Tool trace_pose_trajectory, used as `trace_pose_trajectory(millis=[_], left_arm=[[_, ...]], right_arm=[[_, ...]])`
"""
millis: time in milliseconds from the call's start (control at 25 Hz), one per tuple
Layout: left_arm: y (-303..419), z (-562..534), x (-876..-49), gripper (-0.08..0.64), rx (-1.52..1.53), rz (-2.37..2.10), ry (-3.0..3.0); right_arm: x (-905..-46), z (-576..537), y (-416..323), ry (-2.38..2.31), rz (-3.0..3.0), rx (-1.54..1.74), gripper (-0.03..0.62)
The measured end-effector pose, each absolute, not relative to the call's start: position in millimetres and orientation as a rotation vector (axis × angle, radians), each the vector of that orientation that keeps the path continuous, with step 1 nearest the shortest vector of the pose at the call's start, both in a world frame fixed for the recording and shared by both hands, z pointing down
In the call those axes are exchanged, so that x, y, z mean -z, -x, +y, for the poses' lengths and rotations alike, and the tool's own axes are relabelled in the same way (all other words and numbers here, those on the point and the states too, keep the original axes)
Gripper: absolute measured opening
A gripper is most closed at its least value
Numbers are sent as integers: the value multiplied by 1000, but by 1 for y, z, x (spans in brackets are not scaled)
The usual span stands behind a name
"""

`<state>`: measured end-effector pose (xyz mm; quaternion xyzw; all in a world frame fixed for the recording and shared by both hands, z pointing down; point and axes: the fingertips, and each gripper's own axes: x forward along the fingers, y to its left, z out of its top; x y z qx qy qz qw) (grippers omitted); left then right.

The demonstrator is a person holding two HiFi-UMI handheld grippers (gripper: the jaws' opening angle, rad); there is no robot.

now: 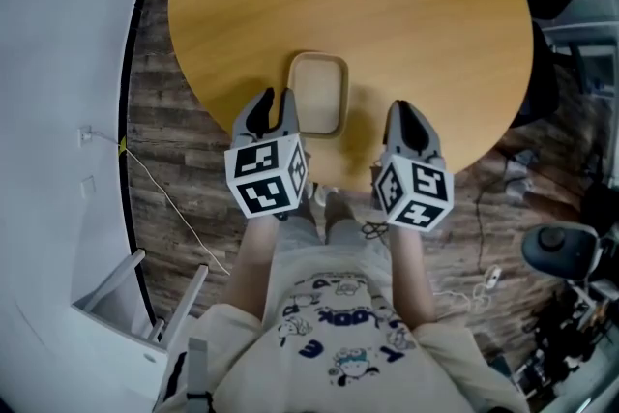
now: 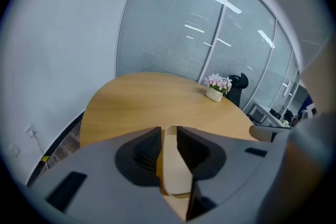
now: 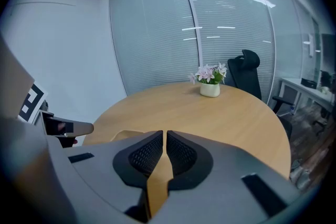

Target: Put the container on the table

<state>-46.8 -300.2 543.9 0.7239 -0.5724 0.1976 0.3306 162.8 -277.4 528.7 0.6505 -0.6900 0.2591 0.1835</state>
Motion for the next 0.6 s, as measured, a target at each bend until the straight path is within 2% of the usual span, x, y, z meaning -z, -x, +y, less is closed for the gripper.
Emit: trace_pose_trajectory(millis=[360, 600], left_arm=[[46, -305, -453, 80, -319, -1577, -2038], [47, -297, -405, 37, -231, -1626, -2125]], right_arm=[[-462, -285, -154, -1902, -2066, -612, 21], [-422, -284, -144, -1930, -2142, -535, 22]])
